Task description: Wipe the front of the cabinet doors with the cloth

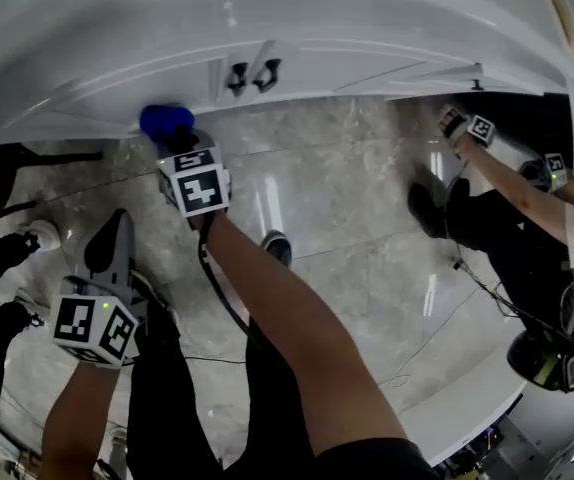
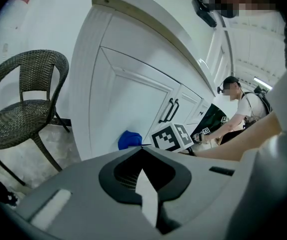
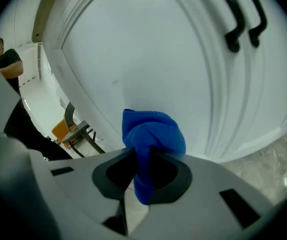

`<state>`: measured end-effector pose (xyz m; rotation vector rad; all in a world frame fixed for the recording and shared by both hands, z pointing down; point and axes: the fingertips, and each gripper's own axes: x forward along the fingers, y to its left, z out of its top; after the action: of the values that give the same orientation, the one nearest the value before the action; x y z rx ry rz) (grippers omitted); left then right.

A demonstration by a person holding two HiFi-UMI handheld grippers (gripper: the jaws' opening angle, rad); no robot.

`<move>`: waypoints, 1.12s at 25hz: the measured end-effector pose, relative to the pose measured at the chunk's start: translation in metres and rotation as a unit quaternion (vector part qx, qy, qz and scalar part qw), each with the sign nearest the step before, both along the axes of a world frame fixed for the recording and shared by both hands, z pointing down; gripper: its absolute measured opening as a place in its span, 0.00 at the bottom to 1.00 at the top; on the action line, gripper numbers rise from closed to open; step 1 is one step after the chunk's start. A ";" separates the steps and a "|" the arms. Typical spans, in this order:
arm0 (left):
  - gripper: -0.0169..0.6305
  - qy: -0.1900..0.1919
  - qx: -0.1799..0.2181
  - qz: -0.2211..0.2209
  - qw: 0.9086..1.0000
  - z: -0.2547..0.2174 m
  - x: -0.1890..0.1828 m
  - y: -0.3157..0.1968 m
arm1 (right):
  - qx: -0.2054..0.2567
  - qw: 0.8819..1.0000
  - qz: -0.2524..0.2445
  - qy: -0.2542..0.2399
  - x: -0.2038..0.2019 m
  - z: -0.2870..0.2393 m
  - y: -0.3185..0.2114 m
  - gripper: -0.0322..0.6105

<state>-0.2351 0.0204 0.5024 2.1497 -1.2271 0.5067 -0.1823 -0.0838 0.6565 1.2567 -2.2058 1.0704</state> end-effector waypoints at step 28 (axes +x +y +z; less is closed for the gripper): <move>0.02 -0.016 -0.014 0.016 1.000 0.026 -0.007 0.012 | -0.027 0.997 0.067 0.041 0.057 0.052 -0.024 0.13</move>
<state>-0.2425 0.0329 0.5287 2.1493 -1.1967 0.5702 -0.1254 -0.1080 0.7085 1.4154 -2.0424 1.1008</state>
